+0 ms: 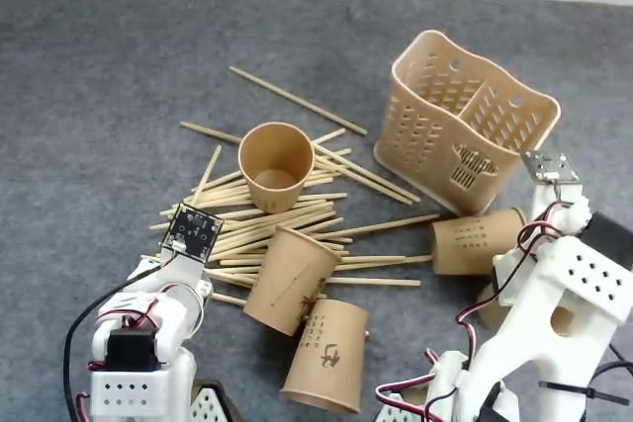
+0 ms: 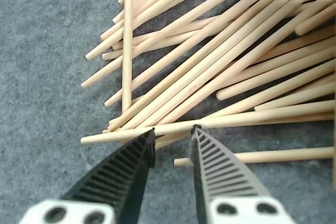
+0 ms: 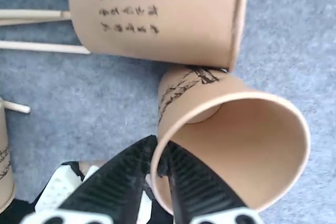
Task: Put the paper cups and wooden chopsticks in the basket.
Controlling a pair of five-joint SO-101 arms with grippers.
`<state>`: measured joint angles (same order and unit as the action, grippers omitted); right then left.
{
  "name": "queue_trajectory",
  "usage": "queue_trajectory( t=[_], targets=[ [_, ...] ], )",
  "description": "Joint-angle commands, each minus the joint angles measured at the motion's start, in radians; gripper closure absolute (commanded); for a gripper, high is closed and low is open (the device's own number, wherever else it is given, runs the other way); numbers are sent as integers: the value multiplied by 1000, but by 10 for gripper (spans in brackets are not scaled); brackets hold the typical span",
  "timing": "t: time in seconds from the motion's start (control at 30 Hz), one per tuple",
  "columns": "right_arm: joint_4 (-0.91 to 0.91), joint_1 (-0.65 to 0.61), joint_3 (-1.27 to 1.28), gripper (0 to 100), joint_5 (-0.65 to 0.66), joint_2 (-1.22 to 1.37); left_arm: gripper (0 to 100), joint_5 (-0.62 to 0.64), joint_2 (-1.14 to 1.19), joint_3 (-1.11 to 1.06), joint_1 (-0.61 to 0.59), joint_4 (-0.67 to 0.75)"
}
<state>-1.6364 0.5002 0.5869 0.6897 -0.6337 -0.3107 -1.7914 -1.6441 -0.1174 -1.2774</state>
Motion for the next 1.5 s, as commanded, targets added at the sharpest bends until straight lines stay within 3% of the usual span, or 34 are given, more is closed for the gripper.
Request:
queue_trajectory(
  t=[0.0,0.27,0.7,0.87,1.17,1.47],
  targets=[
    [-64,2,-117,993,15,-36,874,-3,12,5,-15,23],
    [-125,-2,-464,993,-18,-28,874,-3,12,5,-15,20],
    [-119,-205,-909,993,-18,-22,877,-3,12,5,-15,20],
    [4,-278,-1003,993,-18,-13,875,-3,12,-8,-10,23],
    [45,-282,-1179,993,-18,246,874,-3,12,-8,-8,23],
    [-41,-398,-1346,993,-18,506,874,-3,12,-8,-8,23]
  ],
)
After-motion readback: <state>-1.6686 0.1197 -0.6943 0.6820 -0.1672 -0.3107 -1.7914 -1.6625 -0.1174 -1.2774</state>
